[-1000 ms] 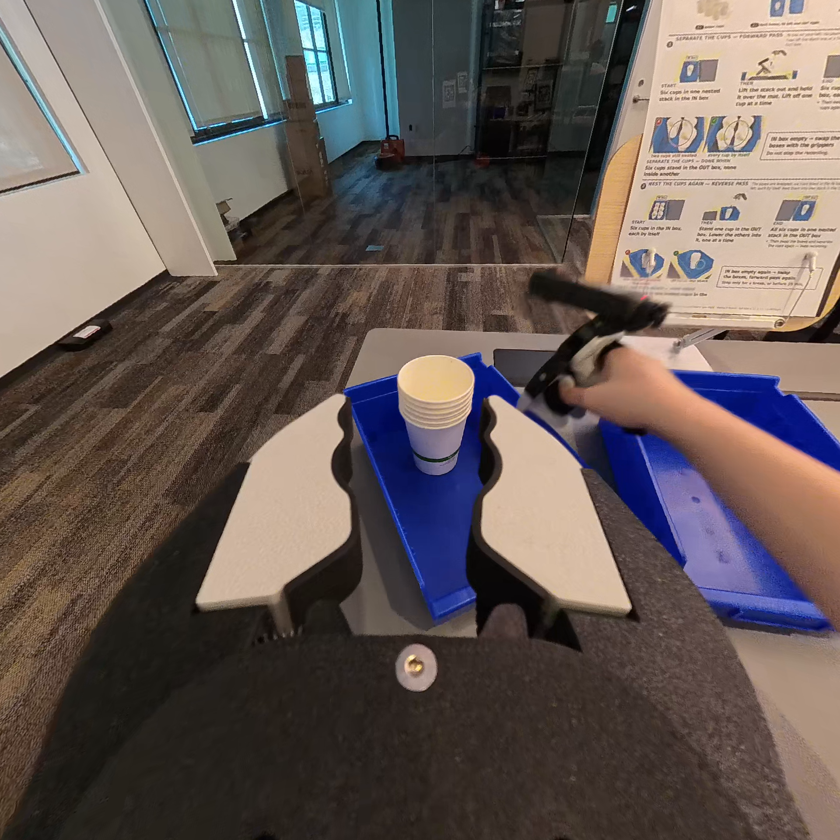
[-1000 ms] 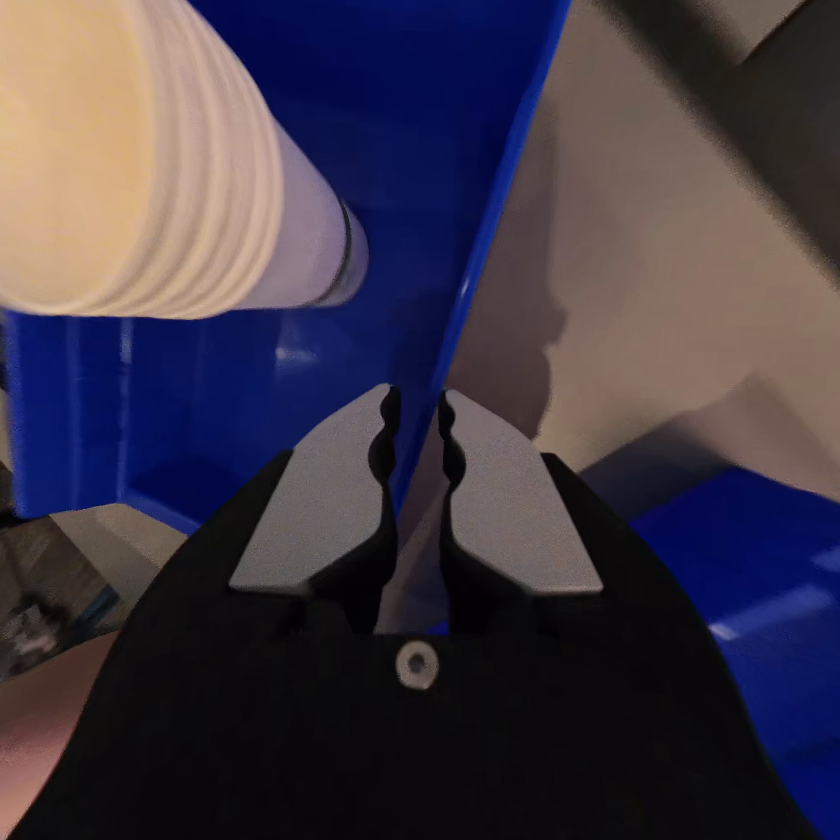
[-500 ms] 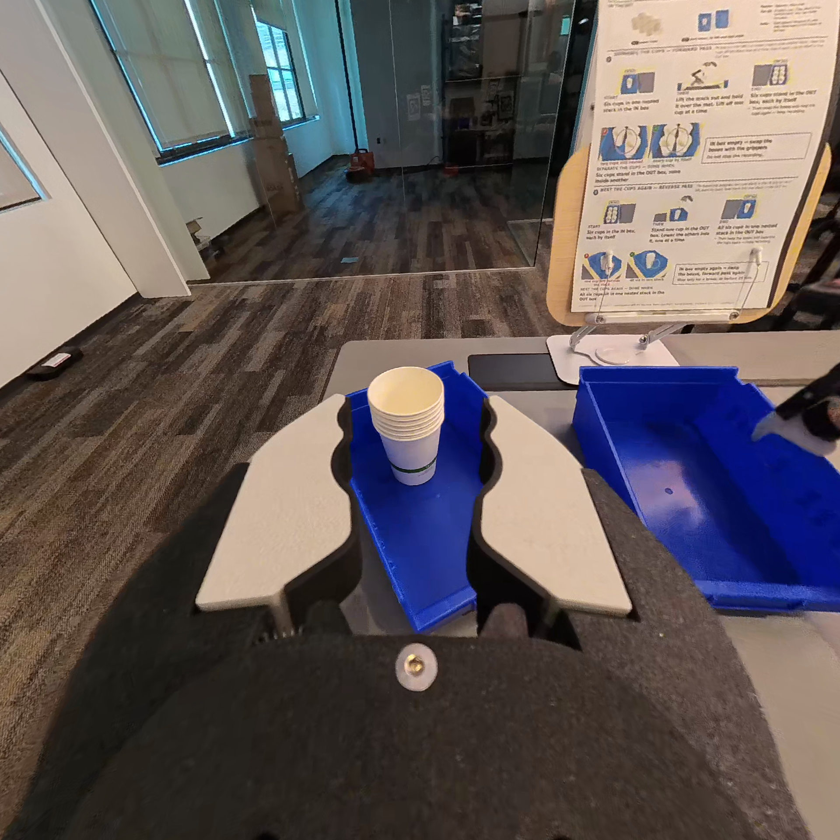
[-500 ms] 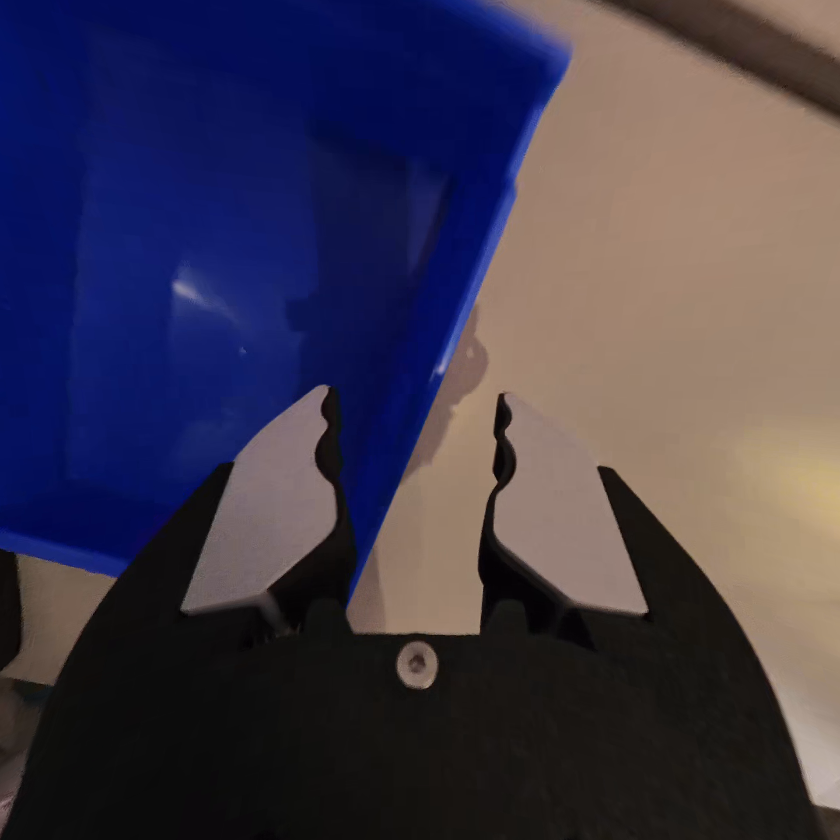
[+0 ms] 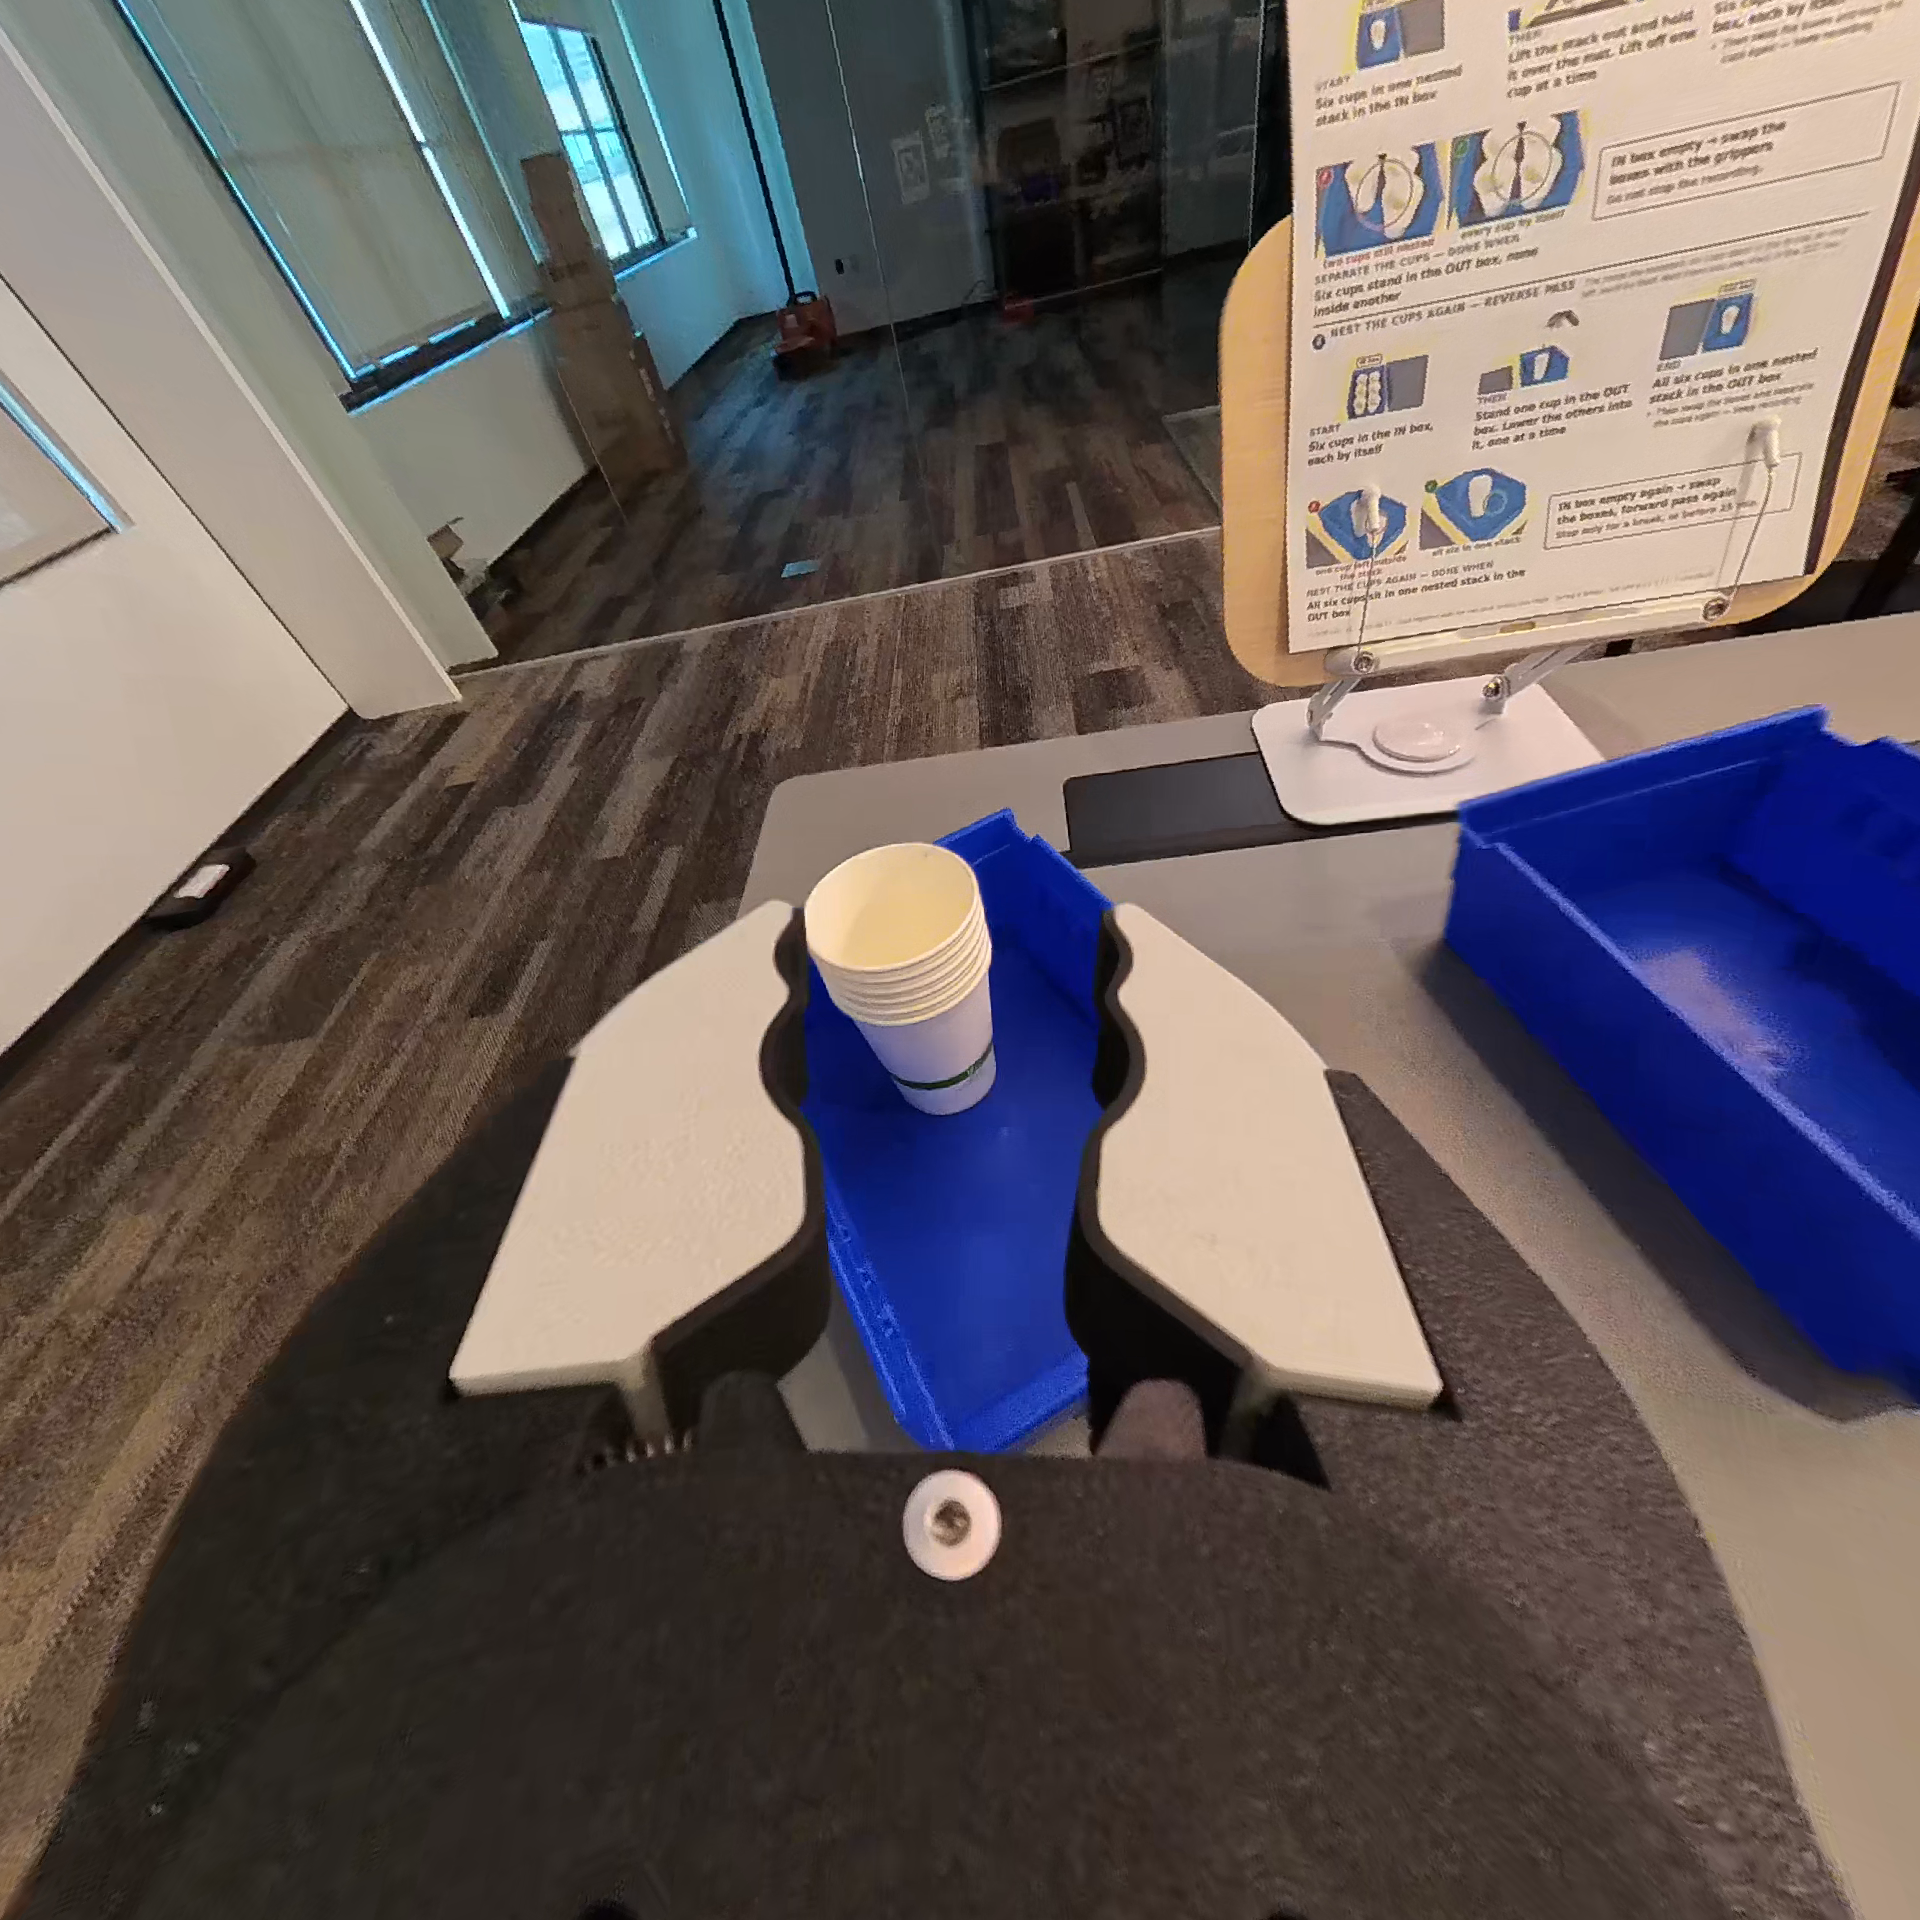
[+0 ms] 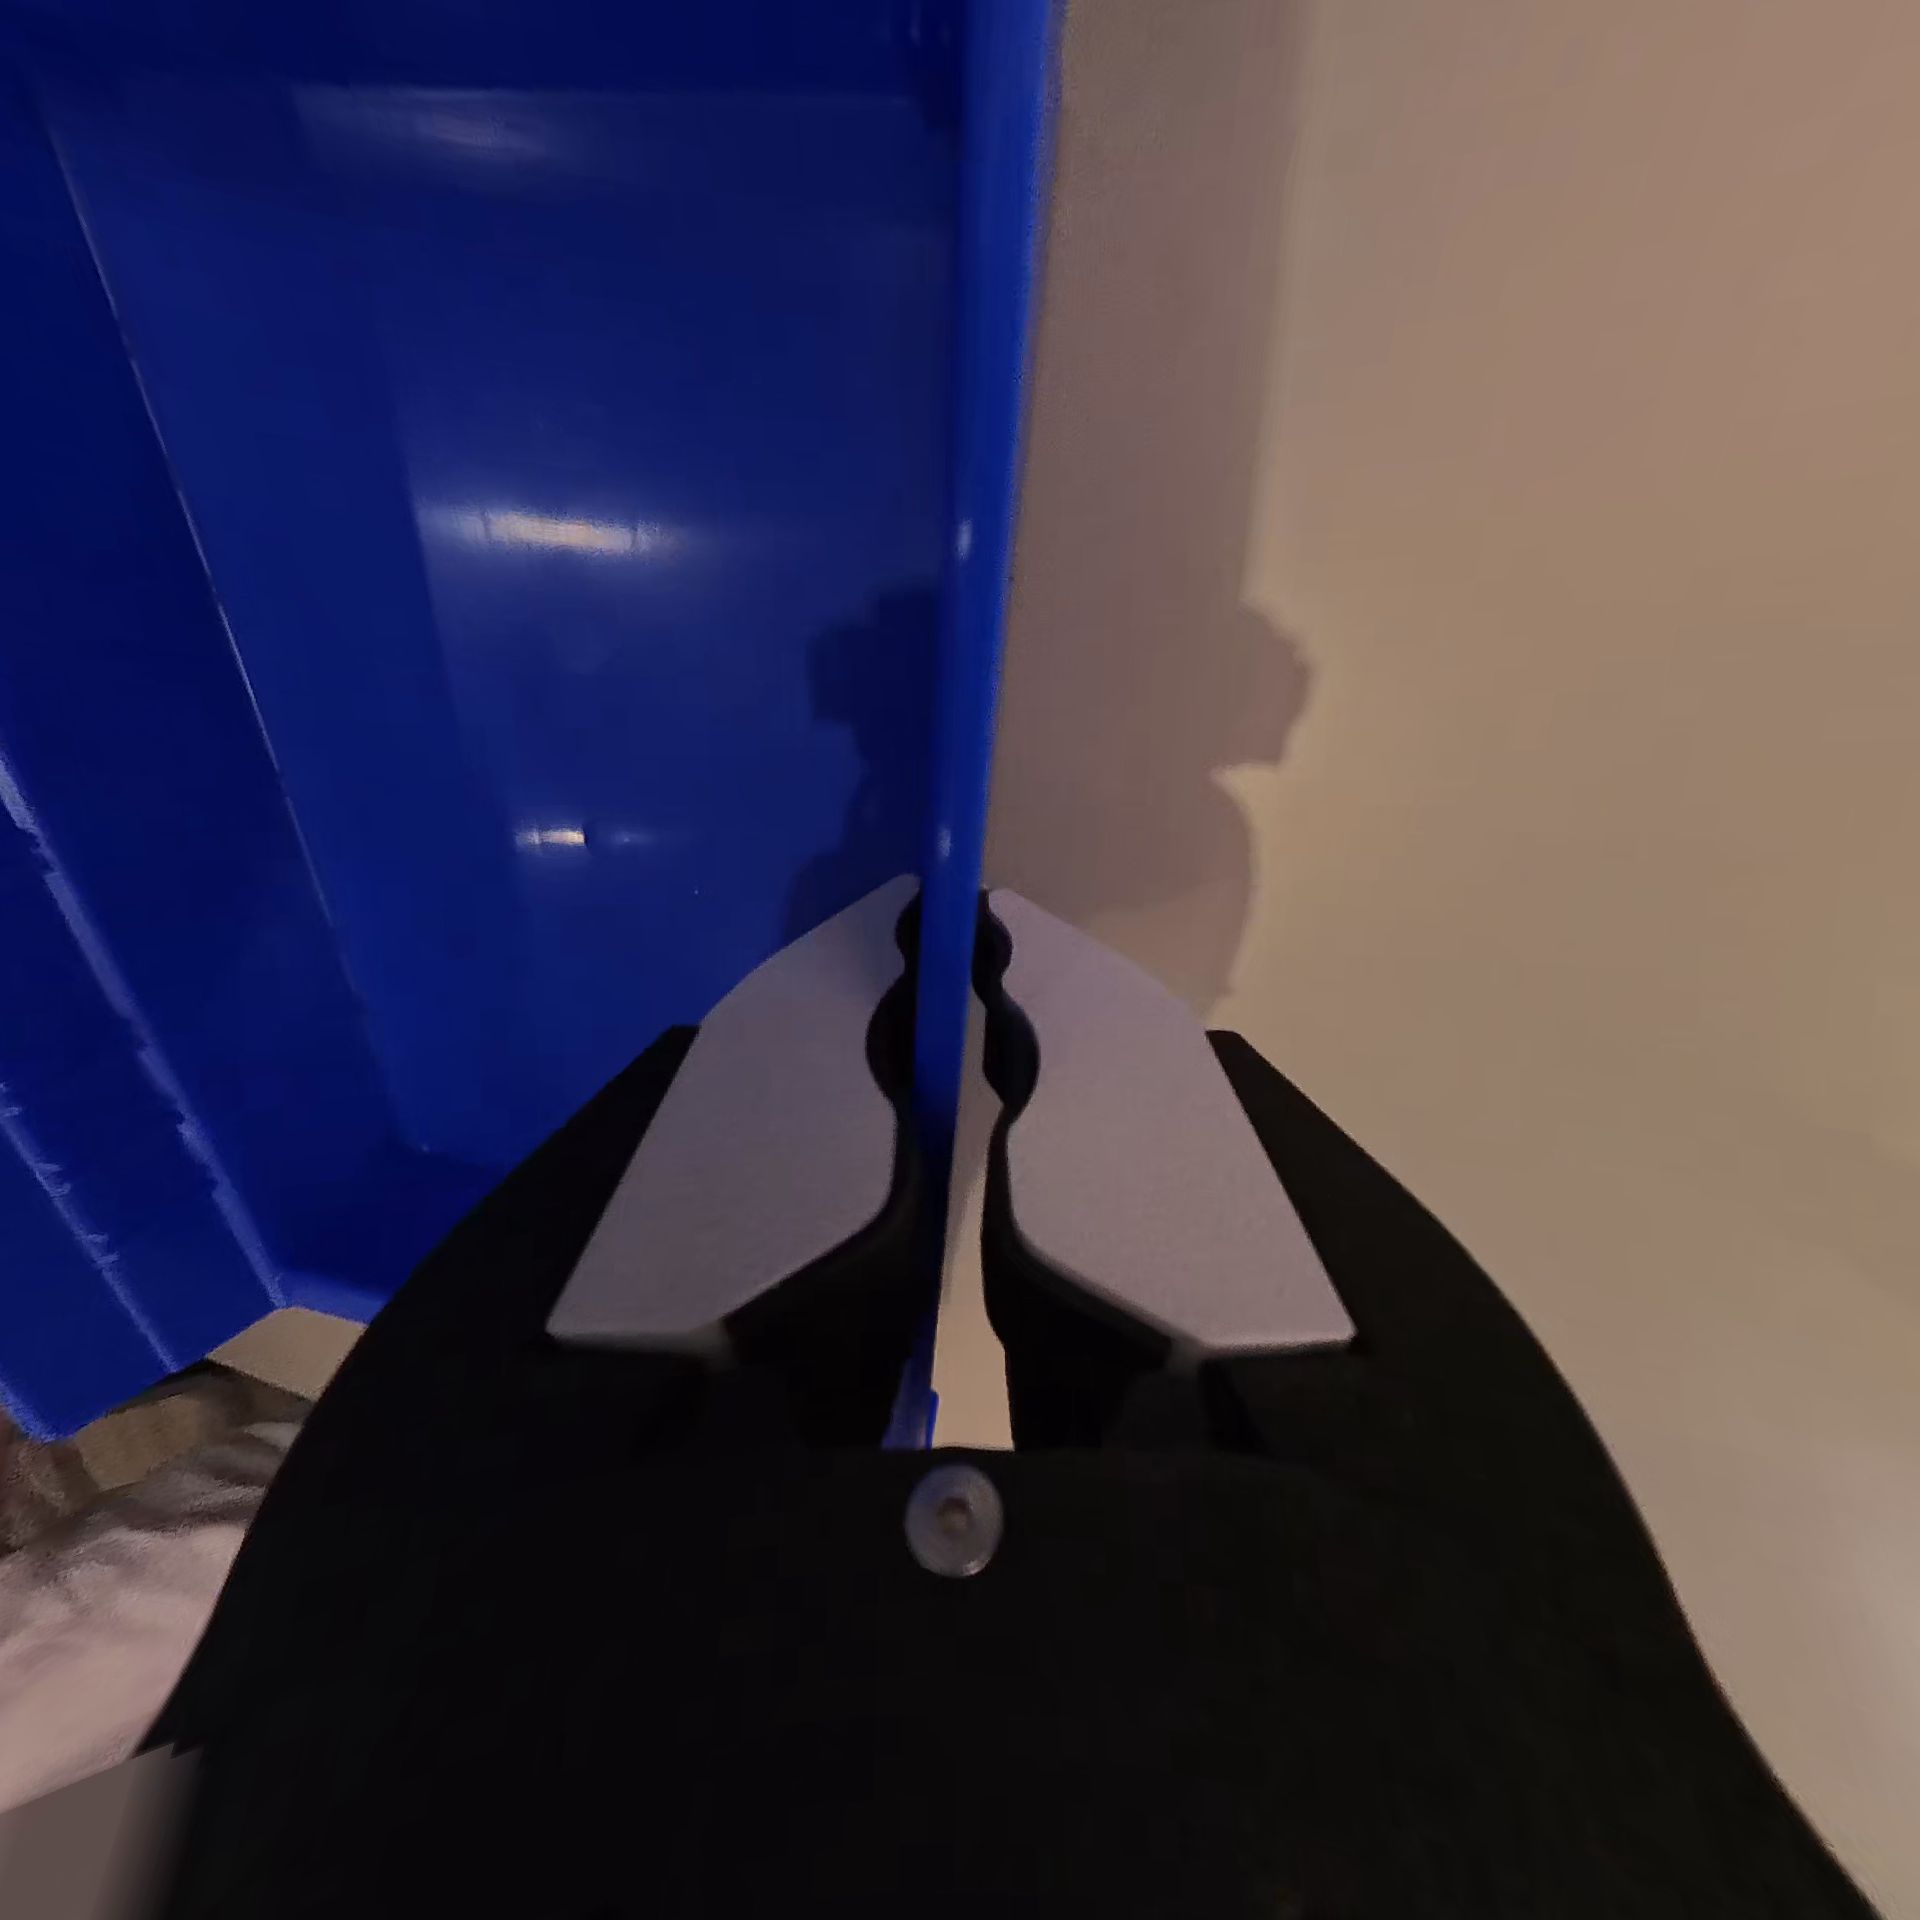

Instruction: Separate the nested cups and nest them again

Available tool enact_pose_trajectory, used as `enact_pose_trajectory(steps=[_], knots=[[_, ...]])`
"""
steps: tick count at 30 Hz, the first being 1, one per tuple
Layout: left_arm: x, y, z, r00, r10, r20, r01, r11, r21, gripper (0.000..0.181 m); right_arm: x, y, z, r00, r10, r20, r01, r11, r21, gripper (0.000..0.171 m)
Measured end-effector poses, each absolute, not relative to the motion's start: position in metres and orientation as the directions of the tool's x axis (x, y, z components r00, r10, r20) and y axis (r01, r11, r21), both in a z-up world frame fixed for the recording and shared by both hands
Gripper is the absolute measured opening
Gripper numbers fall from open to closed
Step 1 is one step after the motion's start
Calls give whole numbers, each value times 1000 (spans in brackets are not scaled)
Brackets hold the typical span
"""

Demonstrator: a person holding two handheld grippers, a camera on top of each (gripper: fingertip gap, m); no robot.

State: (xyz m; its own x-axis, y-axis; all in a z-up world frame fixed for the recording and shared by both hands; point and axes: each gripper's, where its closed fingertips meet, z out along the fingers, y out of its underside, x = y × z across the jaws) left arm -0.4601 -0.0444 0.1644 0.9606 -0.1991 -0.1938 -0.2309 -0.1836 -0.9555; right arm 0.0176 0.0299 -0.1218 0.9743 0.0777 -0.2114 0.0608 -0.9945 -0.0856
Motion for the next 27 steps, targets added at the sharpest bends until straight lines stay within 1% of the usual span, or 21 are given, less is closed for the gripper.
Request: enact_pose_trajectory(steps=[3, 6, 12, 16, 21, 24, 27], knots=[[-454, -43, 168, 959, -196, -207, -240, -165, -957, 52, 75, 15, -123, 983, 84, -163, 69, -993, -93, 7], [-449, -43, 169, 956, -197, -217, -250, -163, -954, 52, 132, -6, -123, 988, 45, -145, 31, -994, -102, 6], [-435, -42, 169, 947, -187, -262, -293, -165, -942, 52, 225, -46, -124, 983, -81, -166, -102, -987, -127, 6], [-422, -40, 168, 933, -186, -309, -340, -168, -925, 52, 277, -70, -125, 981, -140, -131, -156, -980, -120, 6], [-408, -37, 166, 919, -191, -345, -377, -169, -911, 53, 313, -86, -125, 968, -194, -158, -216, -966, -140, 6], [-401, -35, 165, 918, -199, -342, -377, -175, -910, 53, 315, -85, -125, 958, -196, -210, -234, -957, -170, 6], [-400, -33, 161, 915, -202, -350, -387, -192, -902, 55, 315, -84, -125, 956, -205, -209, -244, -953, -181, 5]])
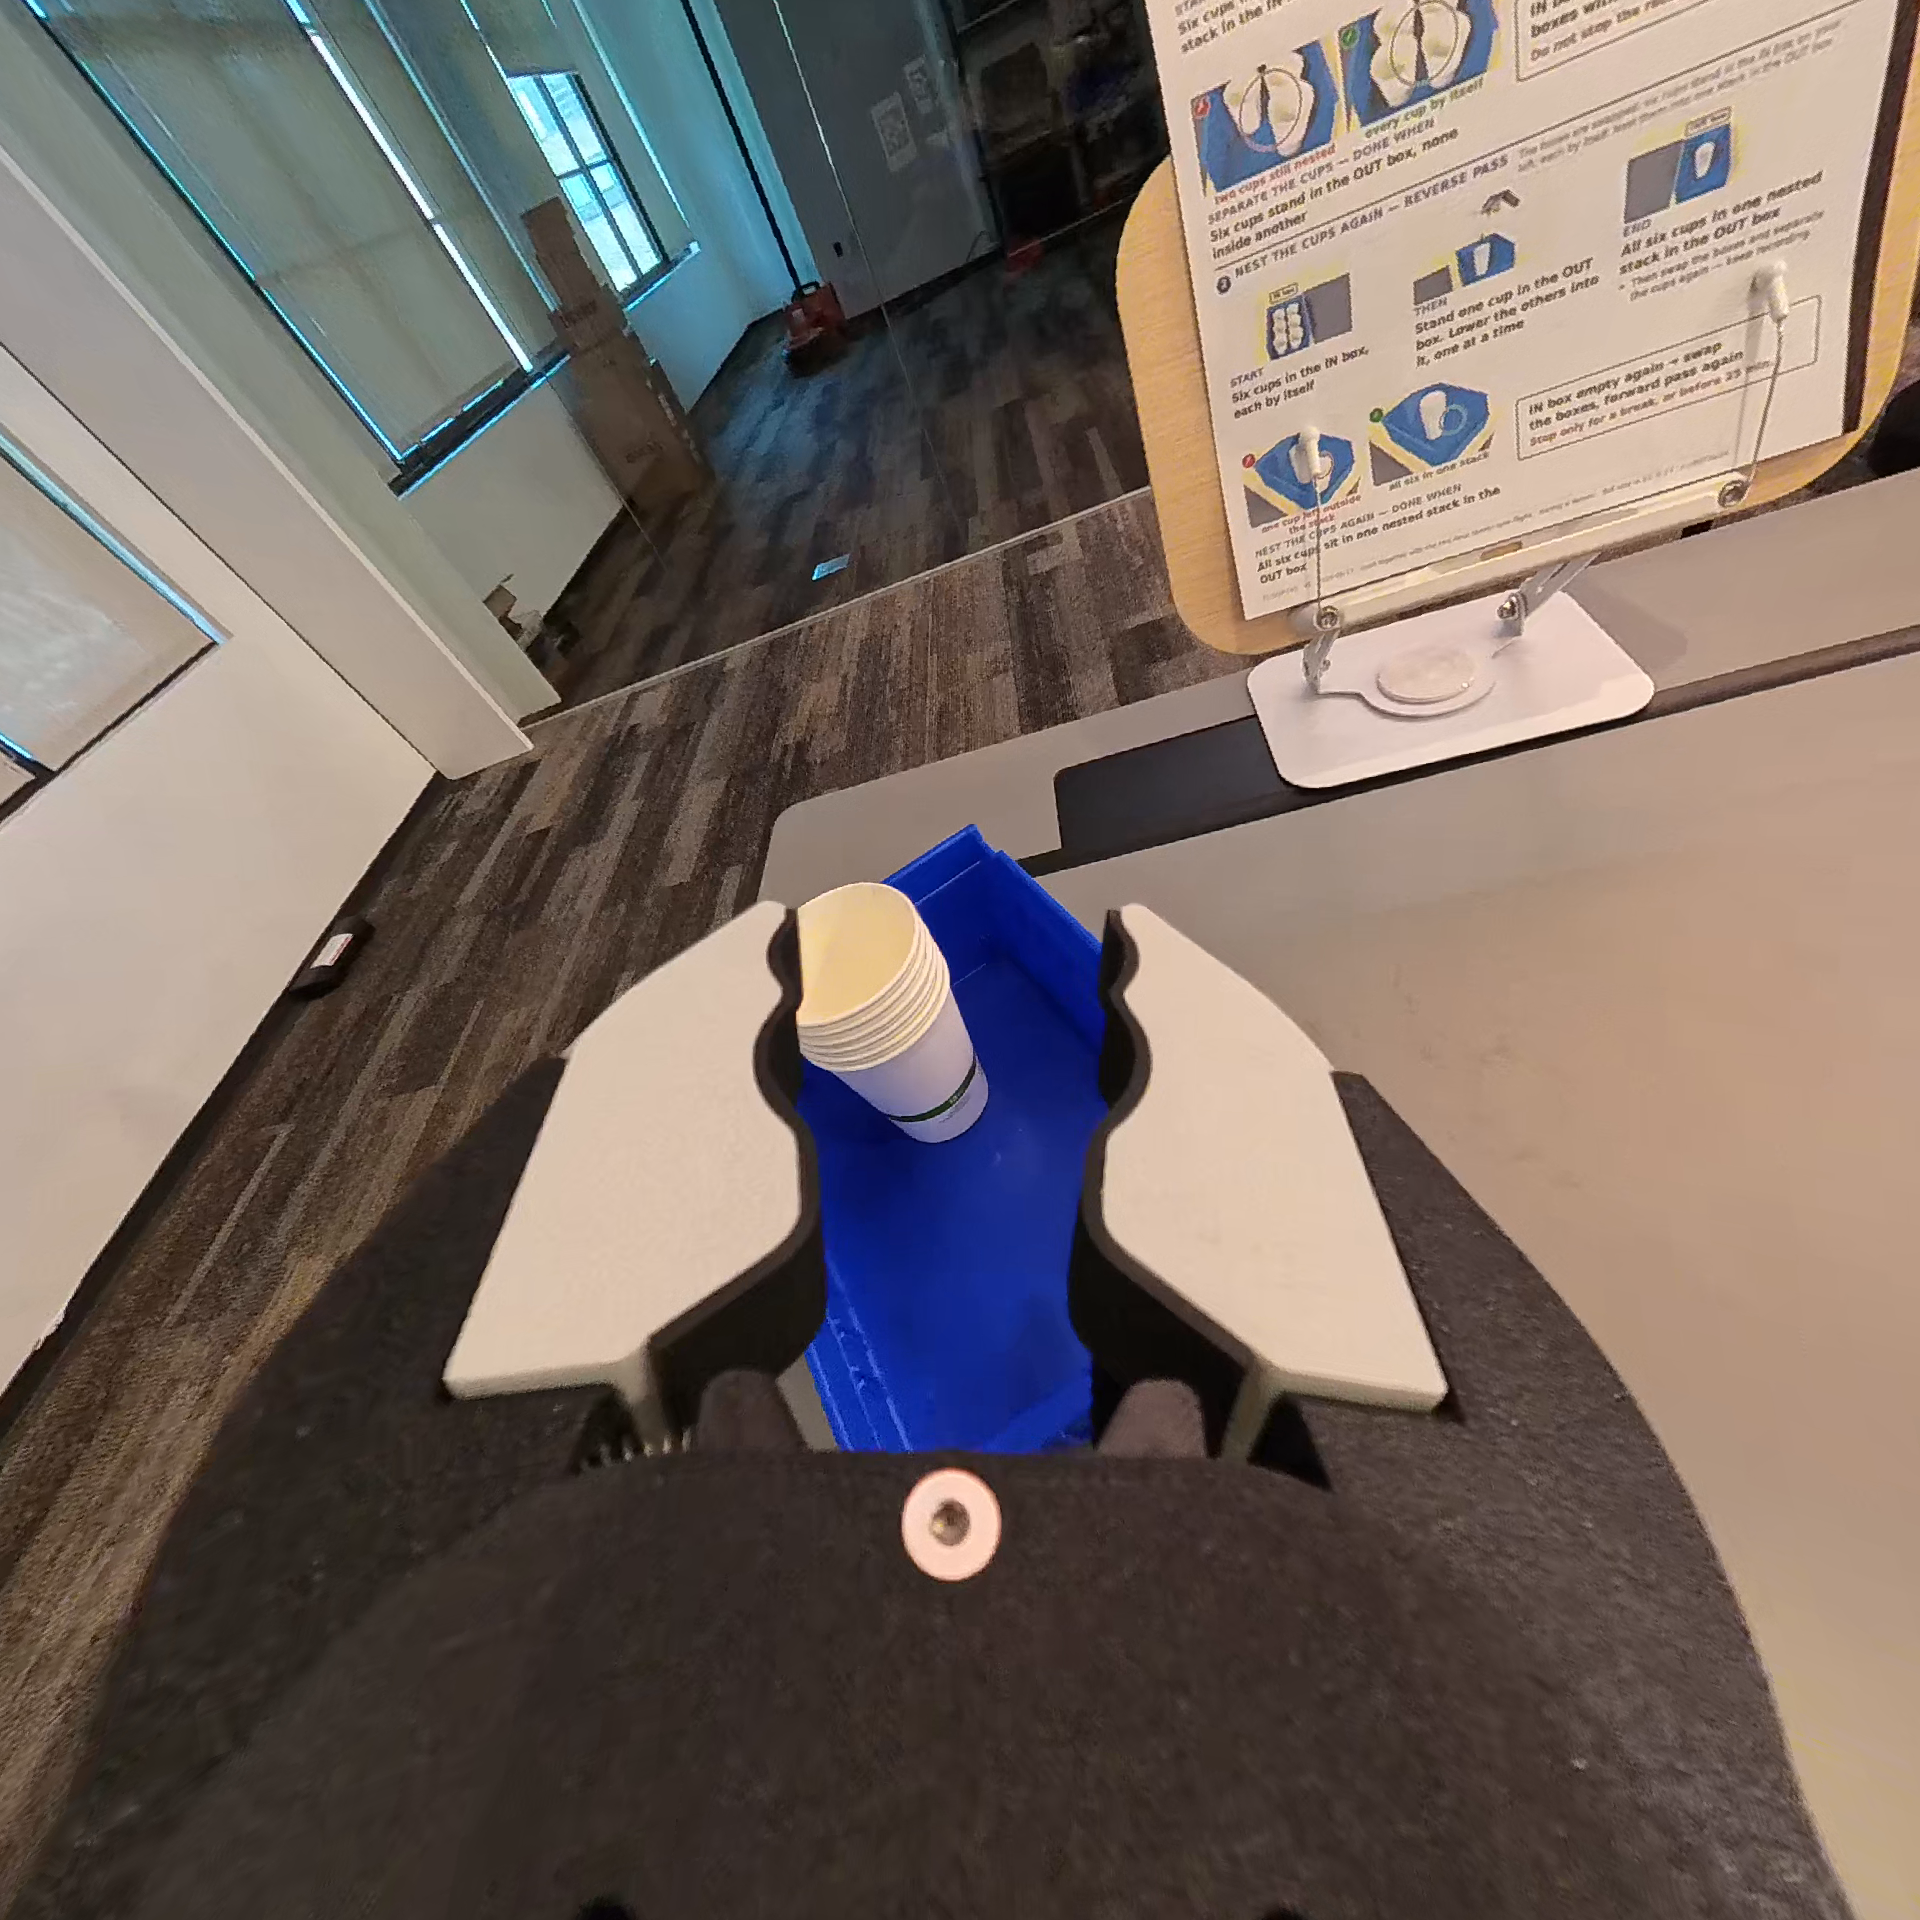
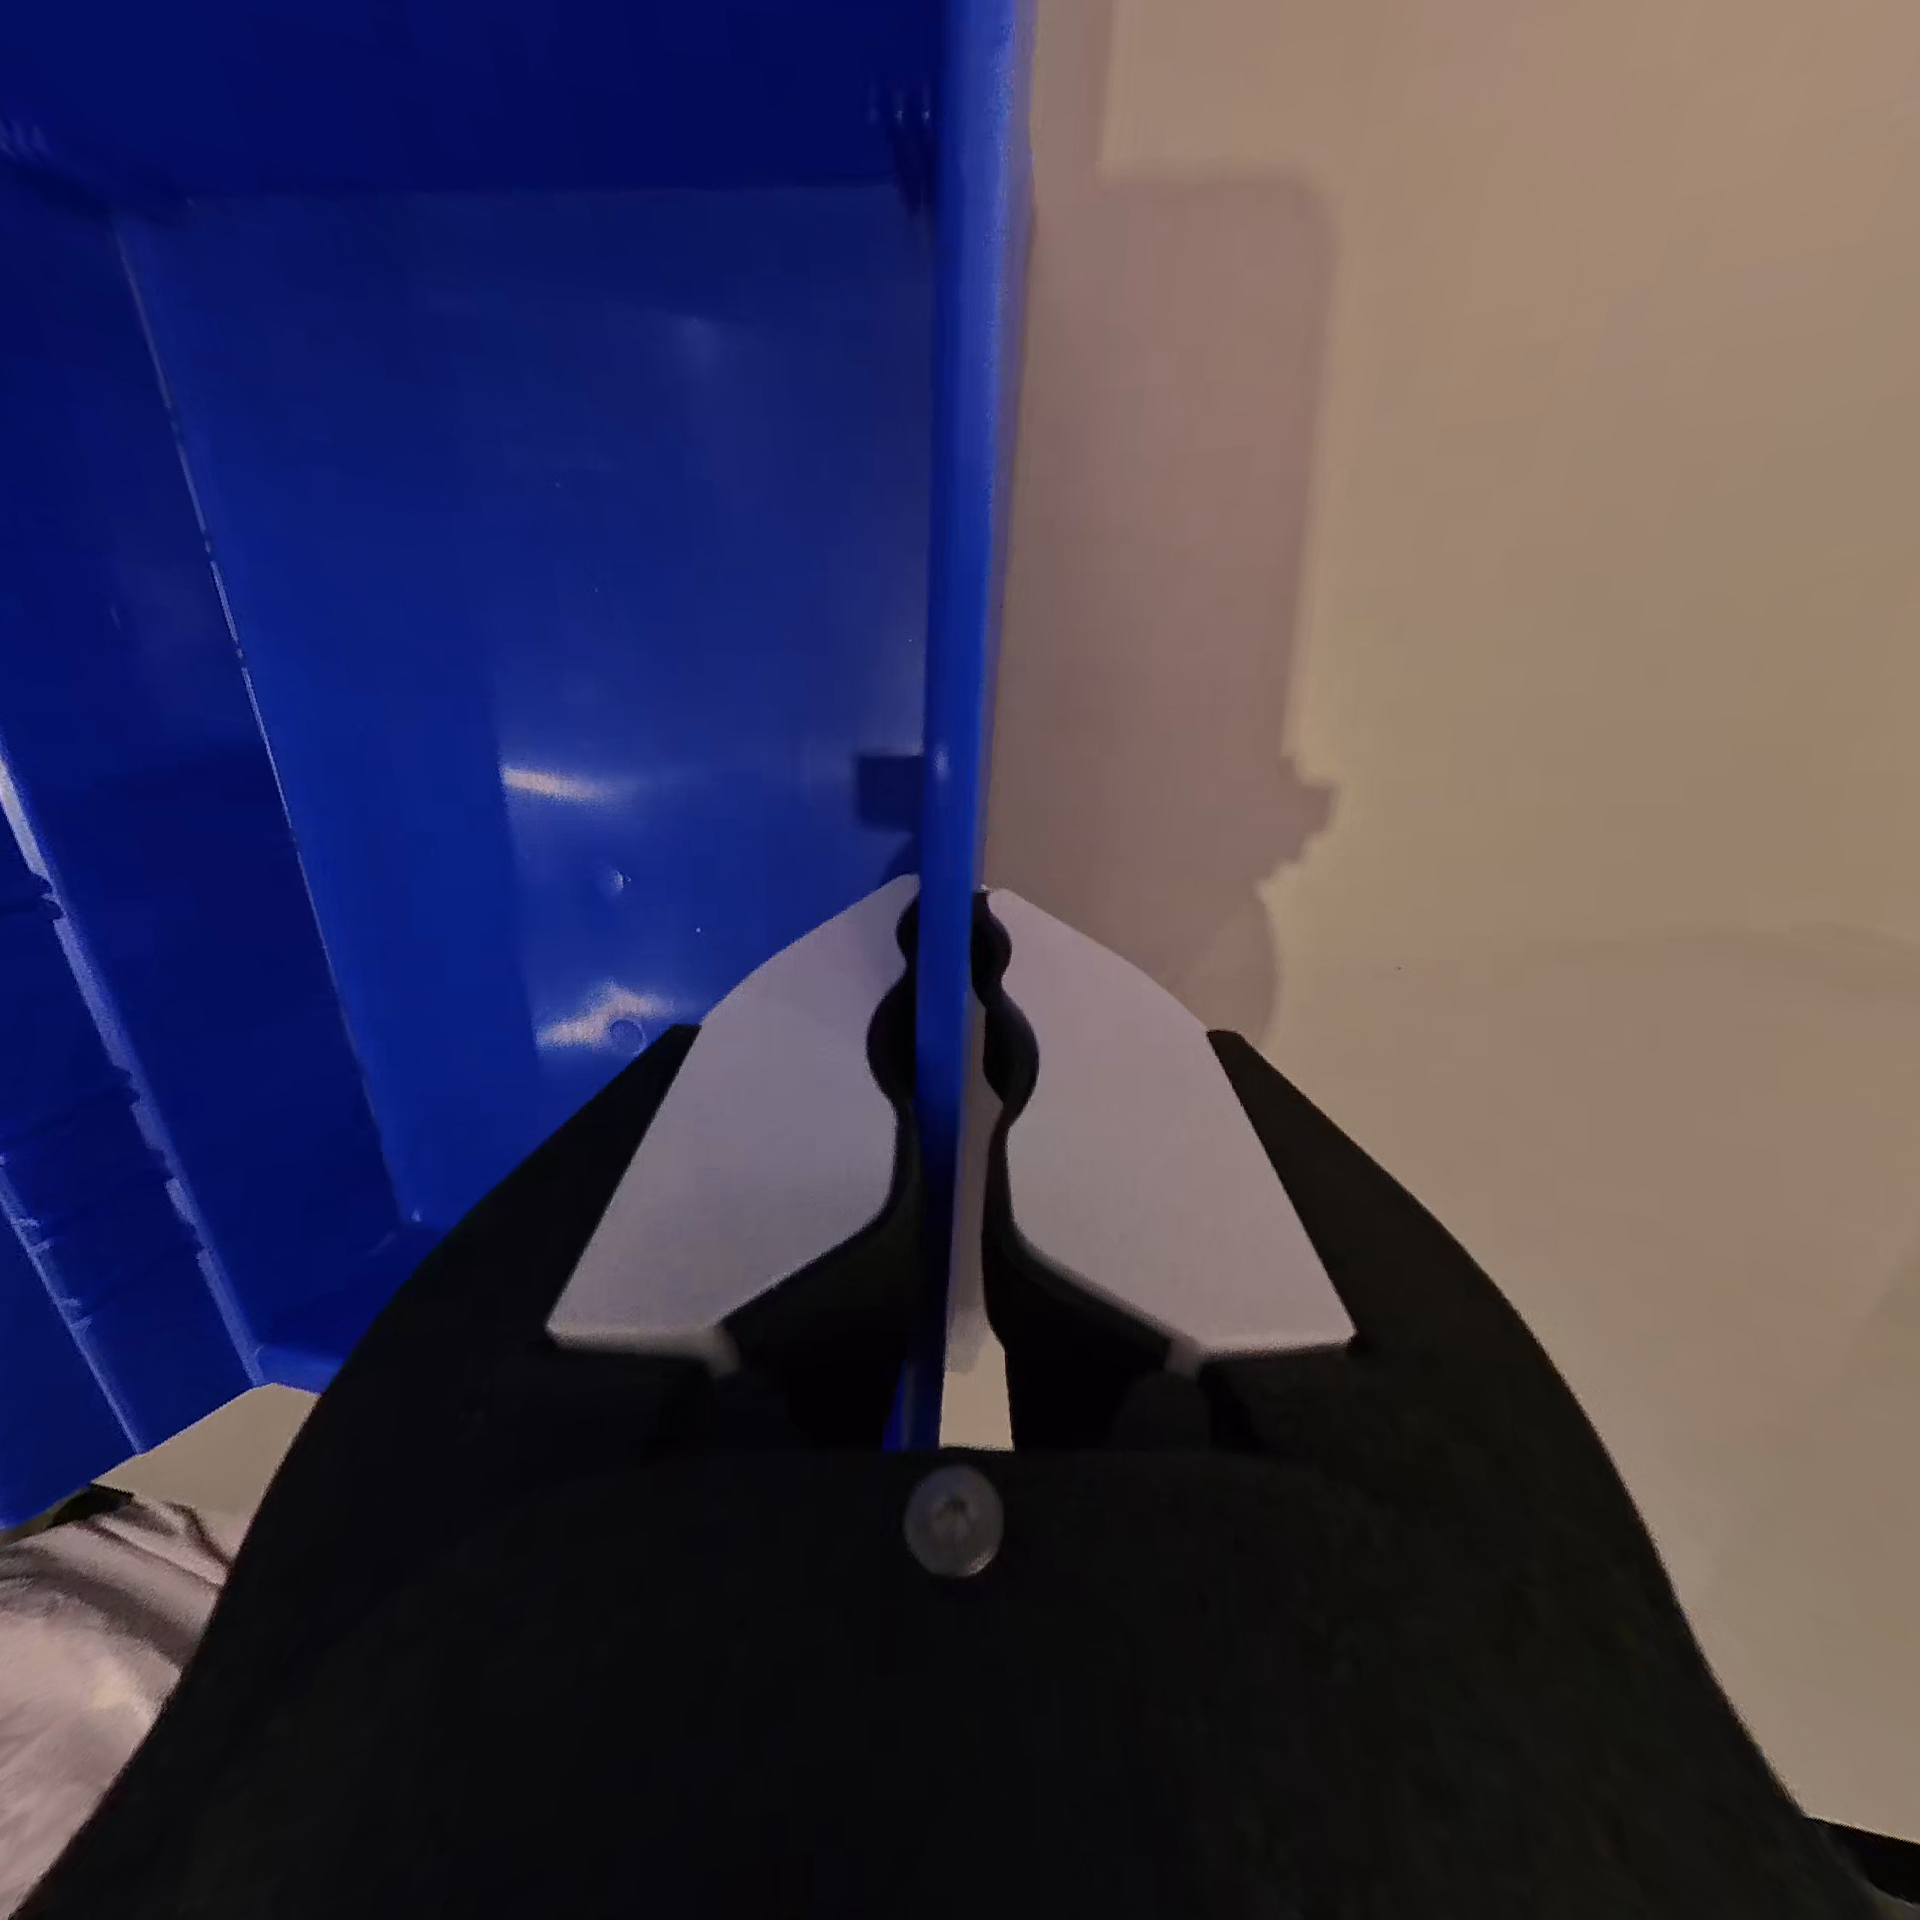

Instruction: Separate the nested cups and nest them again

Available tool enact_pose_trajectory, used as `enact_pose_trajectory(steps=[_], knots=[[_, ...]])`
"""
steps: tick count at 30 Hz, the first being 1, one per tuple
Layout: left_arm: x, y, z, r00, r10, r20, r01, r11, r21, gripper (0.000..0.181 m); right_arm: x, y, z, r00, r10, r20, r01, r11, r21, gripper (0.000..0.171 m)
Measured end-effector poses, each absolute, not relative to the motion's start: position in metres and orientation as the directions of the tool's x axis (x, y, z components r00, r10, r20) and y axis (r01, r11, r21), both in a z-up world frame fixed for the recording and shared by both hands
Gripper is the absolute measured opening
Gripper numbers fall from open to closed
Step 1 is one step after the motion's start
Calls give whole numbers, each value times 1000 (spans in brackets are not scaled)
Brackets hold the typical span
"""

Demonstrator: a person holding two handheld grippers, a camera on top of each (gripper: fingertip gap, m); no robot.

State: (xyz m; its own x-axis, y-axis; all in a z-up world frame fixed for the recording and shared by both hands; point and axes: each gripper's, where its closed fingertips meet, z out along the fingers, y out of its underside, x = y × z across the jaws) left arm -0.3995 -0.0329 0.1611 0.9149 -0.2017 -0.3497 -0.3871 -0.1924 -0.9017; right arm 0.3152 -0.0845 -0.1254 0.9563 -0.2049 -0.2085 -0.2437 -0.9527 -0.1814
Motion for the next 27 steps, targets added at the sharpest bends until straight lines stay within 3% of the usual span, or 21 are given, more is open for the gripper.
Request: enact_pose_trajectory(steps=[5, 10, 12, 15, 21, 27], knots=[[-403, -30, 154, 911, -211, -354, -398, -228, -889, 57, 315, -84, -125, 929, -288, -232, -332, -926, -178, 5], [-438, -19, 137, 929, -199, -312, -361, -308, -880, 59, 316, -81, -124, 944, -261, -203, -303, -928, -217, 6], [-463, -10, 115, 952, -193, -235, -297, -420, -858, 63, 321, -74, -118, 947, -262, -186, -307, -907, -288, 34], [-506, 10, 76, 981, -124, -146, -191, -585, -788, 66, 335, -66, -95, 965, -254, -64, -256, -864, -434, 53], [-550, 45, 1, 999, -29, -22, -36, -792, -610, 60, 308, -32, 6, 971, -233, 56, -101, -611, -786, 56], [-556, 57, -50, 1000, -4, 9, 1, -896, -444, 63, 212, -16, 91, 992, -80, 99, 58, -406, -912, 55]])
